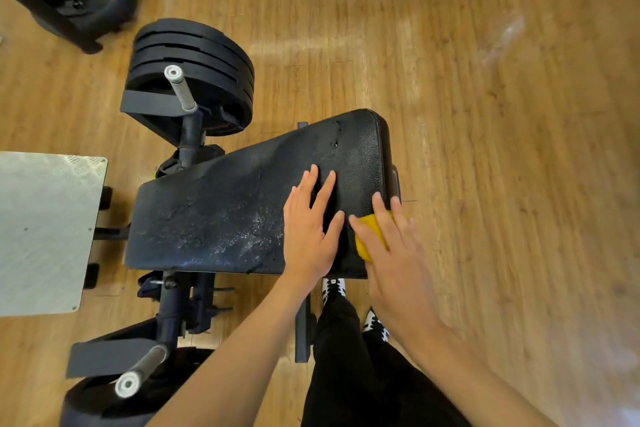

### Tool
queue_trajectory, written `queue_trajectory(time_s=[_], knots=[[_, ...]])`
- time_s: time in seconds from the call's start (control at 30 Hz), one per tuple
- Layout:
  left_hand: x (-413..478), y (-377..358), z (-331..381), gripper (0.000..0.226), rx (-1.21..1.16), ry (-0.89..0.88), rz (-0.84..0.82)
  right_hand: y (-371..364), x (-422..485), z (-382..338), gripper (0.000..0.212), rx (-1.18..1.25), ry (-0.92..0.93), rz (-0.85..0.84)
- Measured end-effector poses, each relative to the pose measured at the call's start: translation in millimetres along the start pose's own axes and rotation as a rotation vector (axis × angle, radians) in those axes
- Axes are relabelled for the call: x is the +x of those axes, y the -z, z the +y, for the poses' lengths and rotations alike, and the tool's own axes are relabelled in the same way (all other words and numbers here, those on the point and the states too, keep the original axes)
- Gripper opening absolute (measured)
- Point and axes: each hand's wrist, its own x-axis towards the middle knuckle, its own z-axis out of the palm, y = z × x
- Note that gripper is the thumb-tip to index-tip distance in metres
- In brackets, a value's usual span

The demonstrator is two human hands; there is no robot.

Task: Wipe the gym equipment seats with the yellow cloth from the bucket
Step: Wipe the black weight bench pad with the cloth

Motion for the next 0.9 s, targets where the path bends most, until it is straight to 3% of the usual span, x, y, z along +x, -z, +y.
queue_trajectory(time_s=[0.13, 0.37, 0.53, 0.73, 0.9], knots=[[0.0, 0.0, 0.9, 0.058, -0.020, 0.003, 0.005, 8.1, 55.4, 6.6, 0.064, -0.196, 0.163, -0.014], [-1.1, 0.8, -0.8, 0.059, -0.063, -0.019, 0.022, 9.5, 197.6, 15.4, 0.052, -0.355, 0.073, -0.019], [-0.8, 0.5, -3.4, 0.060, -0.082, -0.017, 0.027, 4.1, 137.1, -1.8, 0.056, -0.356, 0.033, 0.018], [-1.0, 3.0, -12.6, 0.056, -0.247, -0.016, 0.029, 3.7, 10.6, -29.9, 0.061, -0.289, 0.039, -0.063], [3.1, 11.3, -10.9, 0.054, -0.355, 0.046, -0.065, 10.3, 17.2, -7.3, 0.054, -0.203, 0.069, -0.047]])
